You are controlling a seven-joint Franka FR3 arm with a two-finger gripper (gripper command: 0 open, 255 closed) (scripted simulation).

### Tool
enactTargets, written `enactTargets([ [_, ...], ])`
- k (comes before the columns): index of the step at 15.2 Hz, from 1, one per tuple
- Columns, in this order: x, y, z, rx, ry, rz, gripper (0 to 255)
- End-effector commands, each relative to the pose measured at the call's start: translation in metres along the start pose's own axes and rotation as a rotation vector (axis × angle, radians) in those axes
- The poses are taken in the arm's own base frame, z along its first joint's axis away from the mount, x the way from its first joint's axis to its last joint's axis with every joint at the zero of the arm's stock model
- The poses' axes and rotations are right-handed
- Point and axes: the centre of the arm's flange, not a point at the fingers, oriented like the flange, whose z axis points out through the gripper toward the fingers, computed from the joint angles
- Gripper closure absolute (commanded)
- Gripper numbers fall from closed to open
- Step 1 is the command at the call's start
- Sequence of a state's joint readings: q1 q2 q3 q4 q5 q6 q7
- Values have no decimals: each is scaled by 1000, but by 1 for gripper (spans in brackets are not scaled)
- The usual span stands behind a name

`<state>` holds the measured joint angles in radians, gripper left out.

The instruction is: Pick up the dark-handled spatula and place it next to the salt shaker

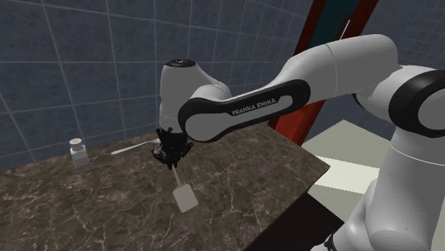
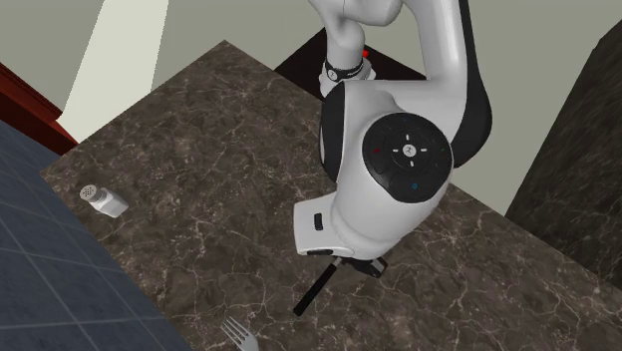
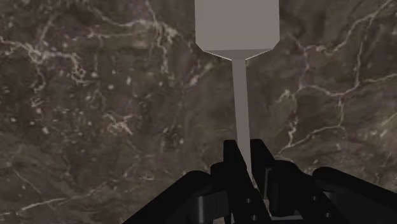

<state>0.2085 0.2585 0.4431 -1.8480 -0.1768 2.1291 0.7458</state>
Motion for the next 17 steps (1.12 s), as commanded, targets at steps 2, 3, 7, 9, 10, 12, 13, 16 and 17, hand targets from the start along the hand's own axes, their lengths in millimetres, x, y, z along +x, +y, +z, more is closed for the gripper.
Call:
enactTargets([
  [2, 1, 0, -15, 0, 0, 0, 255],
  [3, 1, 0, -20, 0, 0, 0, 255],
  [7, 3, 0, -42, 0, 0, 0, 255],
  [9, 4, 0, -52, 0, 0, 0, 255],
  [10, 4, 0, -57, 0, 0, 0, 255],
  [12, 5, 0, -68, 0, 0, 0, 255],
  [13, 5, 0, -73, 0, 0, 0, 255],
  [16, 6, 0, -89, 0, 0, 0, 255],
  [17, 6, 0, -94, 0, 0, 0, 255],
])
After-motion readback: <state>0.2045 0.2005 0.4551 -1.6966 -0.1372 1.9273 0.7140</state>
